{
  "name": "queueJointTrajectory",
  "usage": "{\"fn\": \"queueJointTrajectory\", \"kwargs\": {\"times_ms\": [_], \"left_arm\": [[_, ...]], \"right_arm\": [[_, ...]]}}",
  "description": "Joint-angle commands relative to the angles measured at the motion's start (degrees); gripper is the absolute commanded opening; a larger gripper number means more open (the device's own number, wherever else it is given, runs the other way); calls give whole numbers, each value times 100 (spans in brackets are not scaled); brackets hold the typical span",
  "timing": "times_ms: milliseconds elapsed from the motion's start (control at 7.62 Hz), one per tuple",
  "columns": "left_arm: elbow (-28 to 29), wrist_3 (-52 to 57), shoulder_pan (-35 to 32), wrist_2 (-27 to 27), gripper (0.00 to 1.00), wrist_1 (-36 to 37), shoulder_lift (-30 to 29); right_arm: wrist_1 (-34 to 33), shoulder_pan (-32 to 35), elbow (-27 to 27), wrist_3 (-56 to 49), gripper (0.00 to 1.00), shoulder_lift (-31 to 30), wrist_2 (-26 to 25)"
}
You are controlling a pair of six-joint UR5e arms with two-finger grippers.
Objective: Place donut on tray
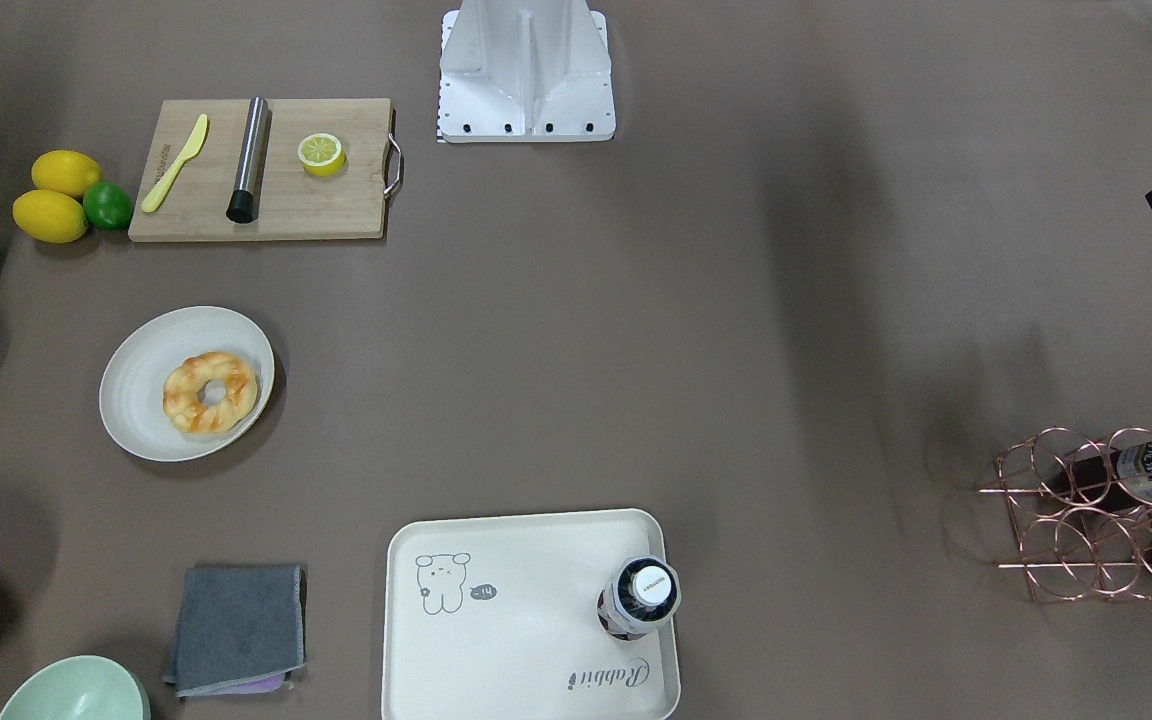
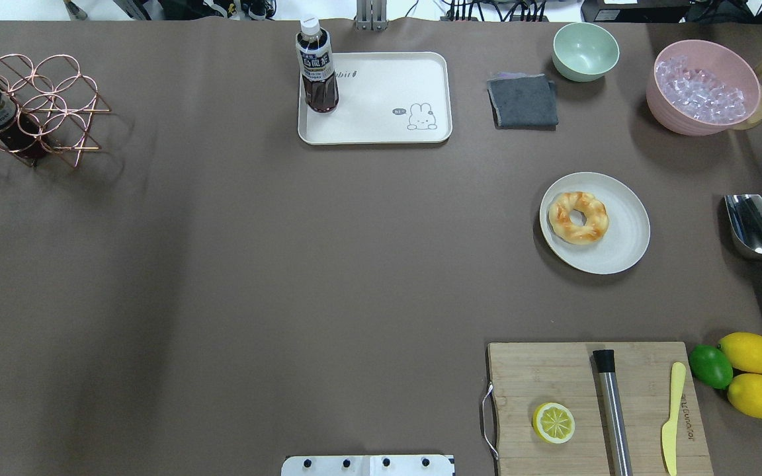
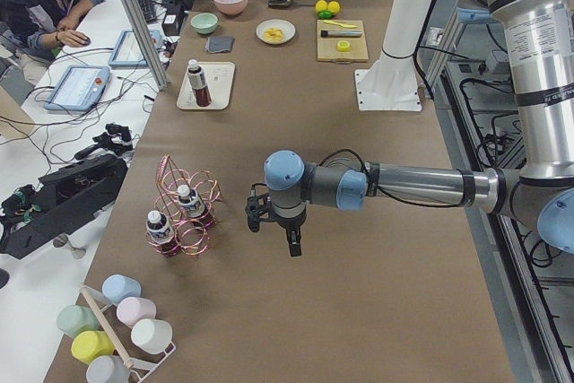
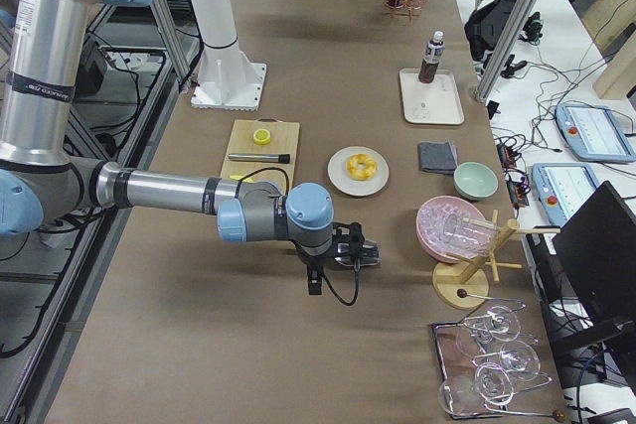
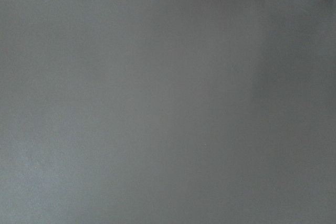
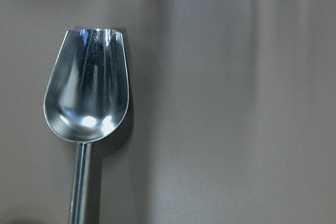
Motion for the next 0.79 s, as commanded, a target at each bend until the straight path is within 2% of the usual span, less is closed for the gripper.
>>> {"fn": "queueJointTrajectory", "kwargs": {"times_ms": [0, 263, 394, 657], "left_arm": [[5, -9, 0, 0, 98, 0, -23], [5, -9, 0, 0, 98, 0, -32], [5, -9, 0, 0, 98, 0, -32], [5, -9, 0, 0, 98, 0, -32]], "right_arm": [[41, 73, -13, -58, 100, -86, 24], [349, 83, -83, -67, 100, -104, 383], [480, 83, -83, -24, 100, -122, 315], [429, 83, -39, 37, 100, -26, -141]]}}
